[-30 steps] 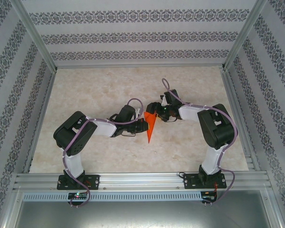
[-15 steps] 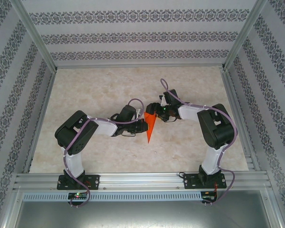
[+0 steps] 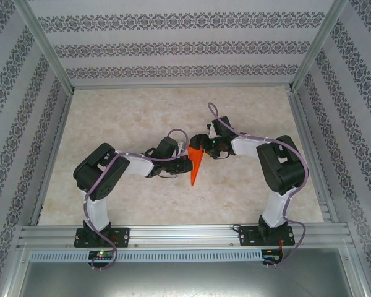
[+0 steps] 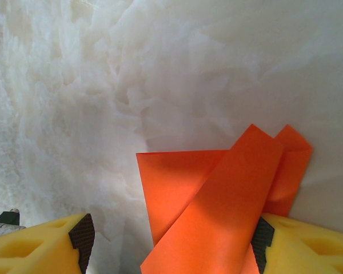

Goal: Fold a paper plane with a square sheet of paper (fold left side to right side)
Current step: Fold the wing for the fifth time at the center of the table.

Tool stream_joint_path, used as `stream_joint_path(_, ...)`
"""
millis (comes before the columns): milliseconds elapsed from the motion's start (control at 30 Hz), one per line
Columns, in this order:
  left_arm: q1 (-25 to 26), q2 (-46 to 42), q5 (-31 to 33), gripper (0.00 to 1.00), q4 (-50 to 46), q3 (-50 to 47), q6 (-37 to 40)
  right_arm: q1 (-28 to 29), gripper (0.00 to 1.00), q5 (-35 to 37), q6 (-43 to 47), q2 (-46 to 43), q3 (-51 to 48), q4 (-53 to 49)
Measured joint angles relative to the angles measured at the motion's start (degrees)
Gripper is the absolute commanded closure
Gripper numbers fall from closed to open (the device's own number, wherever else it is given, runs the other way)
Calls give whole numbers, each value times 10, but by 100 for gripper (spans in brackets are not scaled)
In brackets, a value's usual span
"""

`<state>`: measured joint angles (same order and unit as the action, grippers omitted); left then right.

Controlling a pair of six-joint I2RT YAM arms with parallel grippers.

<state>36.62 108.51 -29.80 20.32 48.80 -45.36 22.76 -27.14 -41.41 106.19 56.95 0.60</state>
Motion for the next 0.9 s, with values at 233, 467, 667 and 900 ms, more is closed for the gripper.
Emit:
stream_joint_path(233,0,2,-2,96,0,1,0,-9,25,8,5,-19,-1,-18)
stream_joint_path(467,-3,3,-9,96,0,2,0,-29,56,29,32,-115,-22,-42)
stream_joint_path(667,-3,4,-14,96,0,3,0,-9,87,11,25,-103,-44,-40)
stream_joint_path(900,-4,5,-16,96,0,3,0,14,90,-3,22,-47,-44,-34)
